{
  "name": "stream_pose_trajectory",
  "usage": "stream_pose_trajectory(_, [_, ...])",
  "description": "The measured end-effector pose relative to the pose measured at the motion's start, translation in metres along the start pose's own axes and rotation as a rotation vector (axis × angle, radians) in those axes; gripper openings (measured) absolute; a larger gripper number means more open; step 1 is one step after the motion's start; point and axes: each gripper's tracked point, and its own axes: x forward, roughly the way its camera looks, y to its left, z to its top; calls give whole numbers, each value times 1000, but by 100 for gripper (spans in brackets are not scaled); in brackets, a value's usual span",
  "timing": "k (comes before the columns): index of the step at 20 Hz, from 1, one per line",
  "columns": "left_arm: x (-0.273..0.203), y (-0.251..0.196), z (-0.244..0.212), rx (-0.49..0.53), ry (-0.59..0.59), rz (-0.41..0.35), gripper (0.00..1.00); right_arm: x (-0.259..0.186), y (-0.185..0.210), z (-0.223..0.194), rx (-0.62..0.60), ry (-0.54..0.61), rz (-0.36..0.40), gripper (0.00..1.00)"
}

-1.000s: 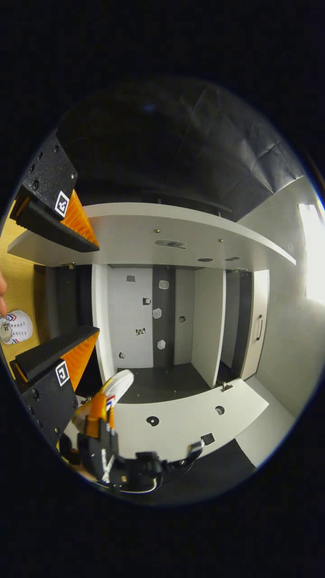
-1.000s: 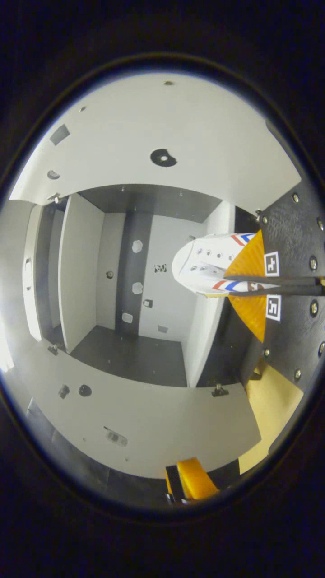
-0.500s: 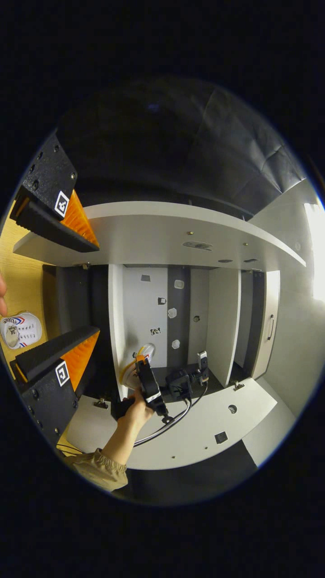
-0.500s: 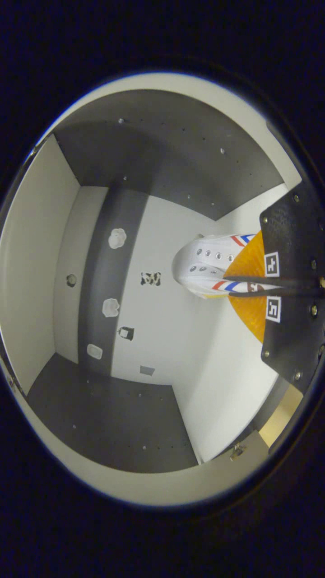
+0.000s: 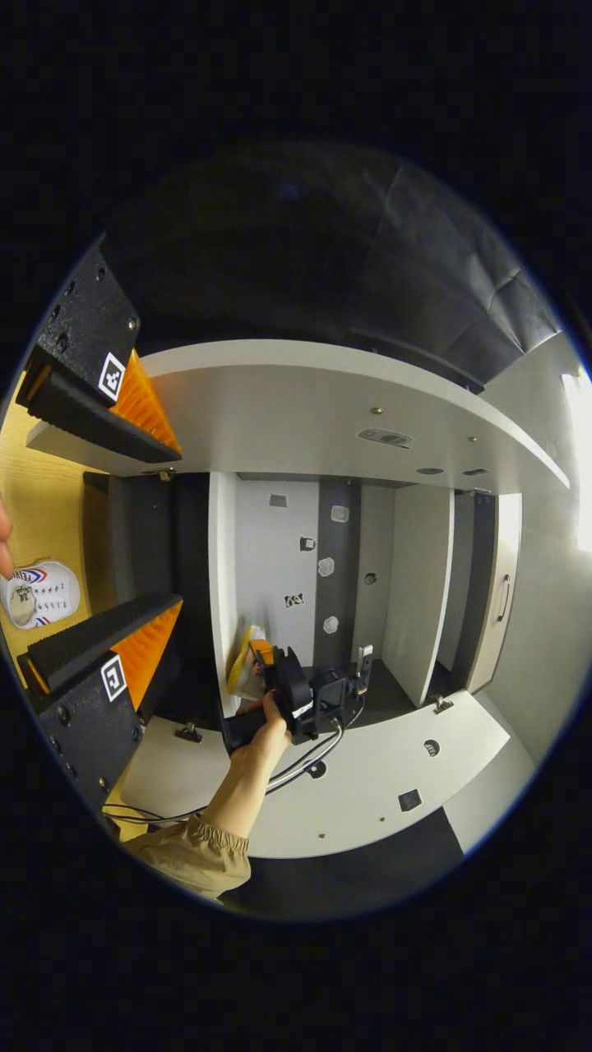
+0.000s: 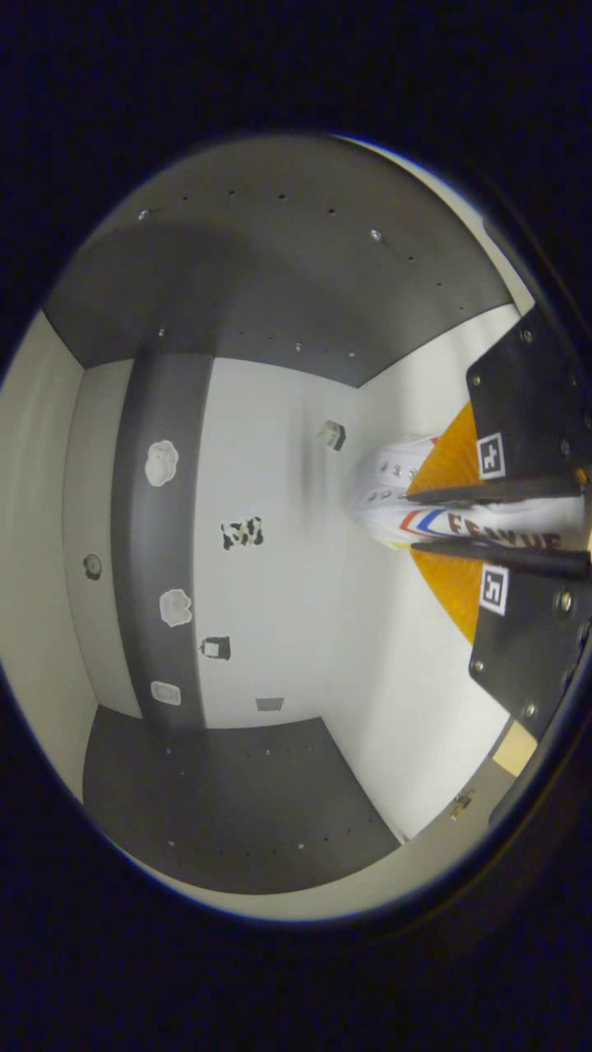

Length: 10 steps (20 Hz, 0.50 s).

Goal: Grab one shoe with the right hand and put it into the shoe cabinet, grab the other shoe with the left hand and put it into the shoe cabinet; then close the right door with the right hand and the left door with the left hand.

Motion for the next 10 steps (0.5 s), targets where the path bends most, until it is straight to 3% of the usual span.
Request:
stream_pose_trajectory(1, [0,-2,-4,-3,8,-2,96,-5,3,0,-14,-3,9,28])
stream_pose_trajectory(3, [2,-4,-13,-1,29,-1,96,-13,11,2,-25,-18,24,62])
stream_pose_trajectory(7, [13,-15,-47,-21,98,-19,97,-53,16,27,-75,-129,11,61])
stream_pose_trajectory(10, [18,-25,-104,-54,238,-52,98,-105,25,53,-81,-227,41,61])
